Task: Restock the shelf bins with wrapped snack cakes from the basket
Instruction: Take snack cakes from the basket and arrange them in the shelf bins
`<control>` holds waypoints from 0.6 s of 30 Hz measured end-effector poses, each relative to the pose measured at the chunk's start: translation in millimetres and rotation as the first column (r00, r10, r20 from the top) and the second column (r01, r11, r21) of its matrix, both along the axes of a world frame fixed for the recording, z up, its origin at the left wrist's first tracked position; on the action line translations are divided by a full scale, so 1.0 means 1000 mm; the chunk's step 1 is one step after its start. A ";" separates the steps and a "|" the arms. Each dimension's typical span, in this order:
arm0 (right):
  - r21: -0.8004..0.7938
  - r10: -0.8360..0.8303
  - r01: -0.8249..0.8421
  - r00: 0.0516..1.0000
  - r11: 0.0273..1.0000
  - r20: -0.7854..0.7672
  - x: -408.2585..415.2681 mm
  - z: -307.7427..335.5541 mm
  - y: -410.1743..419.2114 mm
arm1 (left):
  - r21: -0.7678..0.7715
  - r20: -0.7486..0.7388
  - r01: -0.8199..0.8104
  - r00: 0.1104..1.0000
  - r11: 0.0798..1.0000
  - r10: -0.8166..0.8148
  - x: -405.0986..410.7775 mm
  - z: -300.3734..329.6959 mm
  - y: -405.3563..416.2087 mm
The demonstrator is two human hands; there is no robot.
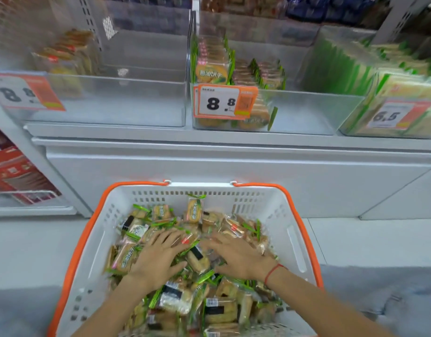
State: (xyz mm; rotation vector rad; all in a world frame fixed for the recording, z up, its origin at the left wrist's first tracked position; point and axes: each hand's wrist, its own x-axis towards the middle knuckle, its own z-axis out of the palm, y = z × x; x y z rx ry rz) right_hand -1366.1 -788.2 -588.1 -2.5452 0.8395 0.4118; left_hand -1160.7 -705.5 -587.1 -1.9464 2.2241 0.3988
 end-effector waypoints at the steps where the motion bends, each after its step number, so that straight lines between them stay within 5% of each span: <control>1: -0.029 0.045 -0.045 0.999 0.999 0.008 0.003 -0.003 0.003 | 0.006 -0.026 -0.020 0.999 1.000 0.020 -0.001 -0.005 -0.001; 7: -0.118 0.052 -0.046 0.997 0.992 0.052 0.012 -0.014 0.018 | 0.044 -0.074 -0.088 0.993 0.995 0.091 -0.005 -0.012 -0.009; 11: 0.230 -0.382 0.322 0.873 0.918 0.303 0.018 0.006 0.001 | 0.106 -0.292 -0.148 0.941 0.983 0.173 -0.002 -0.001 -0.021; 14: 0.653 -0.692 0.397 0.665 0.645 0.280 0.019 0.026 -0.012 | 0.166 -0.627 -0.278 0.711 0.946 0.319 -0.001 0.020 -0.035; 18: 0.828 -0.820 0.352 0.534 0.436 0.205 0.018 0.049 -0.026 | 0.383 -0.837 -0.296 0.290 0.875 0.464 0.000 0.054 -0.042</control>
